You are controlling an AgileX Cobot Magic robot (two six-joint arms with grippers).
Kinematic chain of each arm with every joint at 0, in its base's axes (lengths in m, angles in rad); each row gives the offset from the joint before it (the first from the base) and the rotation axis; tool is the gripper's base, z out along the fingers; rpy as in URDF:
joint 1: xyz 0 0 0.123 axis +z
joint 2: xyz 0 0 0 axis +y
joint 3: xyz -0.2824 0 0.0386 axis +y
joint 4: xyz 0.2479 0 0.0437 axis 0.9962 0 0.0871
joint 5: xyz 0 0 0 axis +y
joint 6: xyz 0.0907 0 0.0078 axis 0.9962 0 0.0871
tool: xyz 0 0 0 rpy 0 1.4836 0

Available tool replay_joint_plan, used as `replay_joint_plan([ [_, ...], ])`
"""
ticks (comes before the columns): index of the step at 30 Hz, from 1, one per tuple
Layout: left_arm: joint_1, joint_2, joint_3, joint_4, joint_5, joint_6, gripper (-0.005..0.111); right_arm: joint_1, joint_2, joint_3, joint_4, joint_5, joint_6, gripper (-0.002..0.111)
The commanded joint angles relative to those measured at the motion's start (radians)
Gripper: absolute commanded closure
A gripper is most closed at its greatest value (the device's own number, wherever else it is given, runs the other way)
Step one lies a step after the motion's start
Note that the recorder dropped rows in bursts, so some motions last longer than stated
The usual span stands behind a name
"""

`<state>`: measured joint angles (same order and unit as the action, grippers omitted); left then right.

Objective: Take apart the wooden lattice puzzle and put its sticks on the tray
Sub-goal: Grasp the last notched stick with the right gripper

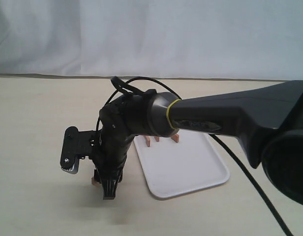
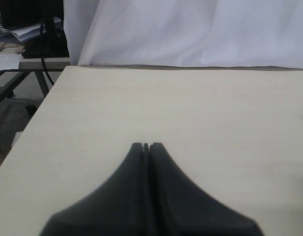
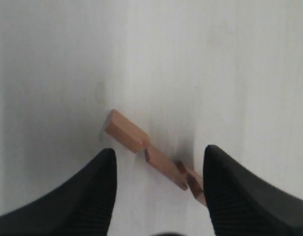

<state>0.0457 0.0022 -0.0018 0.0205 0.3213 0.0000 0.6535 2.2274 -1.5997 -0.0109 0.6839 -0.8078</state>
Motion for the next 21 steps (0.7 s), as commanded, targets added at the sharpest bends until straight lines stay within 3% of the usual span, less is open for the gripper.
replay_joint_plan([
  [1,-0.001,-0.002,0.002,-0.005,-0.013,0.000,0.107,0.001,-0.002,-0.004,-0.004,-0.005,-0.019,0.068],
  [4,-0.001,-0.002,0.002,-0.005,-0.013,0.000,0.107,0.001,-0.001,-0.004,-0.004,-0.005,-0.026,0.077],
  [9,-0.001,-0.002,0.002,-0.005,-0.013,0.000,0.107,0.001,0.016,-0.004,-0.004,0.000,-0.030,0.104],
  [17,-0.001,-0.002,0.002,-0.005,-0.013,0.000,0.107,0.001,-0.019,-0.004,0.029,0.001,-0.017,0.104],
  [21,-0.001,-0.002,0.002,-0.005,-0.013,0.000,0.107,0.001,-0.043,-0.004,0.022,-0.027,0.085,0.103],
])
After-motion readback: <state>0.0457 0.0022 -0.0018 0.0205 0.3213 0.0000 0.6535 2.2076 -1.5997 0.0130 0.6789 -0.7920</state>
